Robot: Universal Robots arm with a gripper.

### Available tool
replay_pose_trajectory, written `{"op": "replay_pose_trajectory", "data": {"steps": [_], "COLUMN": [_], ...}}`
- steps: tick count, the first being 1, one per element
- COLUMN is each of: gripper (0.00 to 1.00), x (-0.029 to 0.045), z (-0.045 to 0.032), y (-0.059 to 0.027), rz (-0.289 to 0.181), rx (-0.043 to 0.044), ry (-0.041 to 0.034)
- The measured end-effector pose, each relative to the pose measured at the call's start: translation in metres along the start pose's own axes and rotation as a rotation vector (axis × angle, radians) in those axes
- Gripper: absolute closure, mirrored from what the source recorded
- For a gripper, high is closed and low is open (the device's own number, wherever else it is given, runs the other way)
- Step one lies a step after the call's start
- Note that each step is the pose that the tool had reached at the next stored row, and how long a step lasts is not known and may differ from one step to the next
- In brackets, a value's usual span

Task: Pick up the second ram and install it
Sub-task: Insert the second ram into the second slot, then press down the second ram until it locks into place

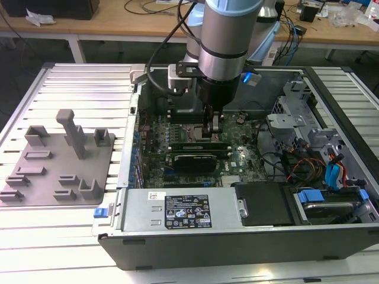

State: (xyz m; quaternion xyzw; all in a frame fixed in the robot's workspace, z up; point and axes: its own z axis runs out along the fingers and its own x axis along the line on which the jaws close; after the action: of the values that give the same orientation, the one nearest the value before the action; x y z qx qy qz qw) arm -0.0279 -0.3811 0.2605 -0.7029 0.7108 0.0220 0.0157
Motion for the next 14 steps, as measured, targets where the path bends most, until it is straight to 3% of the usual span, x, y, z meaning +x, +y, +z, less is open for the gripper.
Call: {"op": "replay_pose_trajectory", "data": {"steps": [8, 11, 12, 14], "gripper": [0.92, 0.92, 0.92, 0.92], "x": [-0.0001, -0.0002, -0.0003, -0.0002], "z": [0.0, 0.0005, 0.0021, 0.0048], "y": [-0.0029, -0.0186, -0.0378, -0.0436], "rz": [0.0, 0.0, 0.0, 0.0], "rx": [0.0, -0.0003, -0.0012, -0.0023], "ry": [0.0, -0.0001, -0.0001, 0.0]}}
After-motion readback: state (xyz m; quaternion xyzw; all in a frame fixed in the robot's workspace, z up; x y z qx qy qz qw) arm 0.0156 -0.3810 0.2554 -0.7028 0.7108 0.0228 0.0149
